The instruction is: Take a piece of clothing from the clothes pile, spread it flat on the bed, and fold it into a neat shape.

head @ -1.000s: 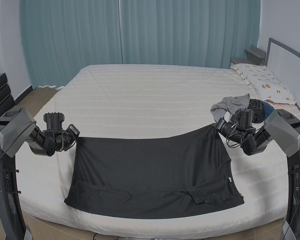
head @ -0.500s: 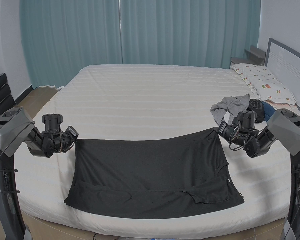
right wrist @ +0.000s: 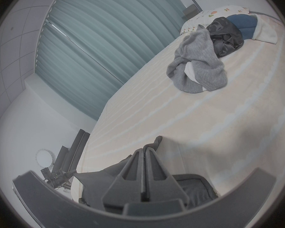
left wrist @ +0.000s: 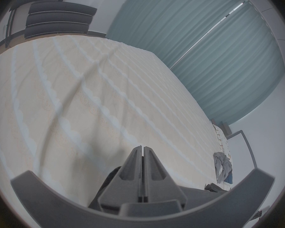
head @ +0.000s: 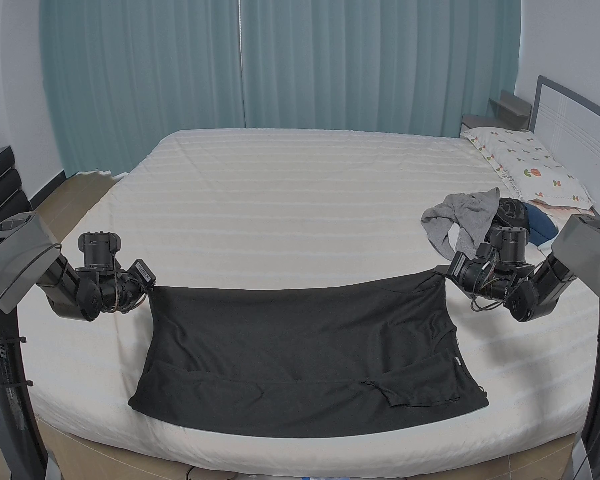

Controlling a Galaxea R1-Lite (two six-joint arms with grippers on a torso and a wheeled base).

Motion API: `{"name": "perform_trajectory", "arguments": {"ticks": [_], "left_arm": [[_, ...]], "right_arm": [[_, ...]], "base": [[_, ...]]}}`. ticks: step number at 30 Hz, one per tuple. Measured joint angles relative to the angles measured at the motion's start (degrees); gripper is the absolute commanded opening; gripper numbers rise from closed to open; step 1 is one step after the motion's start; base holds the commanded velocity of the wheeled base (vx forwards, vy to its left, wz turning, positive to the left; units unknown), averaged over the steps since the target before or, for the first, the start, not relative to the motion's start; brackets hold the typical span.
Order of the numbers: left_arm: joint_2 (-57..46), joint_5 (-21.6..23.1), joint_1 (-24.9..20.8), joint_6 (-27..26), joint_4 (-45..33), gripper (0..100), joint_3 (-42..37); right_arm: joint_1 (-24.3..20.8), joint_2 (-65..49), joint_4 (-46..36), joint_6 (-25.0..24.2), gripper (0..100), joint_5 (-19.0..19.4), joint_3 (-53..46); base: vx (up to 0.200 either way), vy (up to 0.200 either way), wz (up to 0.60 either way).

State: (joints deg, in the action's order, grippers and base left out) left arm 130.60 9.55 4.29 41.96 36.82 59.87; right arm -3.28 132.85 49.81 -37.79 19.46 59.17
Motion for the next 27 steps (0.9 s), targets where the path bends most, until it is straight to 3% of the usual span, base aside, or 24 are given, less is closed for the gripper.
{"name": "perform_trajectory", "arguments": {"ticks": [7, 27], "left_arm": [[-2.6, 1.3, 0.7, -3.8, 0.0, 0, -4.5], [-6.9, 3.1, 0.8, -15.5, 9.3, 0, -25.1]], "right_arm": [[0.1, -2.0, 3.6, 0.5, 0, 2.2, -6.2], [1.8, -4.3, 15.4, 11.9, 0, 5.4, -26.8]], "base": [[0.000, 0.000, 0.00], [0.000, 0.000, 0.00]]}}
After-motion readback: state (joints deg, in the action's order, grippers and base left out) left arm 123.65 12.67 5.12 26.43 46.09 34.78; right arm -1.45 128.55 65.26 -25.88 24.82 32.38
